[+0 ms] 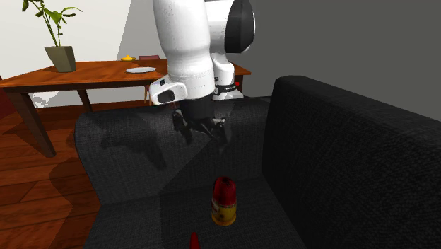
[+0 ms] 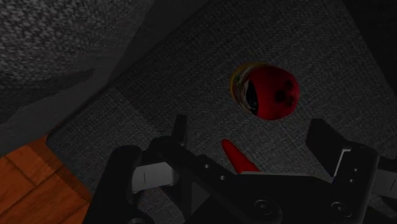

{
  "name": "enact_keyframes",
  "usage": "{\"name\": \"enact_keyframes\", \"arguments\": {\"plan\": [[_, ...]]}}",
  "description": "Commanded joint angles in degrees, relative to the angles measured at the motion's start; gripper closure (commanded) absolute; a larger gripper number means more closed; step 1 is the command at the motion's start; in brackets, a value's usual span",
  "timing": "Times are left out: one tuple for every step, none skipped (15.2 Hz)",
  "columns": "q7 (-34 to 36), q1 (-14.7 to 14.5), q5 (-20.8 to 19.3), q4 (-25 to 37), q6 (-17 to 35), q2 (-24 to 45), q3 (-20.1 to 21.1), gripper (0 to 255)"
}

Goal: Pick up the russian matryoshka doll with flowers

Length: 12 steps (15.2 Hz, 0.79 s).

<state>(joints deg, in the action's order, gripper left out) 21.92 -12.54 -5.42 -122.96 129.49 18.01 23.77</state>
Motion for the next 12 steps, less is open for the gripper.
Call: {"name": "enact_keyframes", "arguments": {"plan": [[1.58,-1.75,-1.84,2.24,0.47,4.19,-0.14,0],[2.21,-2.65,-2.73,3.69,0.51,6.42,-0.36,0],[2.77,-3.59,-3.56,5.18,0.51,8.63,-0.60,0],[3.28,-4.52,-4.34,6.73,0.46,10.83,-0.85,0],[3.73,-5.47,-5.05,8.32,0.37,13.01,-1.11,0],[4.11,-6.45,-5.70,9.97,0.23,15.18,-1.39,0],[4.32,-7.05,-6.07,11.01,0.12,16.52,-1.57,0],[4.43,-7.22,-6.30,11.12,0.62,17.14,-1.79,0],[4.54,-7.38,-6.54,11.24,1.11,17.77,-2.00,0],[4.65,-7.54,-6.78,11.37,1.59,18.41,-2.21,0],[4.75,-7.70,-7.01,11.52,2.07,19.05,-2.42,0],[4.86,-7.86,-7.25,11.68,2.55,19.70,-2.63,0]]}}
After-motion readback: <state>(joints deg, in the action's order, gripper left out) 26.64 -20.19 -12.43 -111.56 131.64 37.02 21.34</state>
